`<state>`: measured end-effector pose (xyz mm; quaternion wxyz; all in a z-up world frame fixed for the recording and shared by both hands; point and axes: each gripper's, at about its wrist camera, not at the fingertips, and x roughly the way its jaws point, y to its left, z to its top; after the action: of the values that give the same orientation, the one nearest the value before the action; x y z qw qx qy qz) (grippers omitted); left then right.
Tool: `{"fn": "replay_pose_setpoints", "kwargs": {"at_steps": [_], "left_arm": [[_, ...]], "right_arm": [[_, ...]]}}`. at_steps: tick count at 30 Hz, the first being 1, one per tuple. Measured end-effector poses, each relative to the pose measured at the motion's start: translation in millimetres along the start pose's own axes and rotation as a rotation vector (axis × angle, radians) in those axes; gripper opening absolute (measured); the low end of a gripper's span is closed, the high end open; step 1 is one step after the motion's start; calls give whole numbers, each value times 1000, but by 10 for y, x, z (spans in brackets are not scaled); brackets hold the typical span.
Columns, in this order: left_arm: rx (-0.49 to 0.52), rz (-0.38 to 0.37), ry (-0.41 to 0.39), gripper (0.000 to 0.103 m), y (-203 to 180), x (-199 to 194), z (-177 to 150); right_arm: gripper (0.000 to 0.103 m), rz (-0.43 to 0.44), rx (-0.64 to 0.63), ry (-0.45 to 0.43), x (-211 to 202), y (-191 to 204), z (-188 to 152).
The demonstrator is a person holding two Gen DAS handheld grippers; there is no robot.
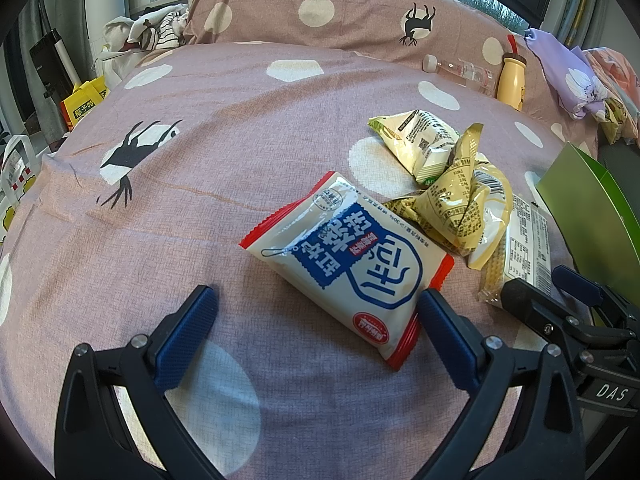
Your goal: Organize snacks
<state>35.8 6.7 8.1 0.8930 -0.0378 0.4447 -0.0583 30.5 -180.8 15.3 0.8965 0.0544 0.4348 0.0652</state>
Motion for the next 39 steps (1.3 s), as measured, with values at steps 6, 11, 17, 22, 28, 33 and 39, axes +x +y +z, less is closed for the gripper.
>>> {"fn": "replay_pose_setpoints", "kwargs": {"at_steps": [6,11,17,22,28,33,39], "left_arm": [[0,0,0,101,2,1,0],[0,0,0,101,2,-2,0],[0,0,0,101,4,-3,-1],[0,0,0,101,8,-4,-3],[0,0,0,101,11,-5,-6],[1,2,1,101,5,-7,-4],[-6,13,3,100,-6,-29,3]], "right_arm": [[103,0,0,0,2,-2,-2],[103,0,0,0,3,-4,-2],[103,0,0,0,3,-3,-2],[103,0,0,-1,4,-4,-3],[103,1,0,-1,5,-5,-5],[103,1,1,-1,7,-8,-9],[103,-2,-1,13,8,3,12]]}}
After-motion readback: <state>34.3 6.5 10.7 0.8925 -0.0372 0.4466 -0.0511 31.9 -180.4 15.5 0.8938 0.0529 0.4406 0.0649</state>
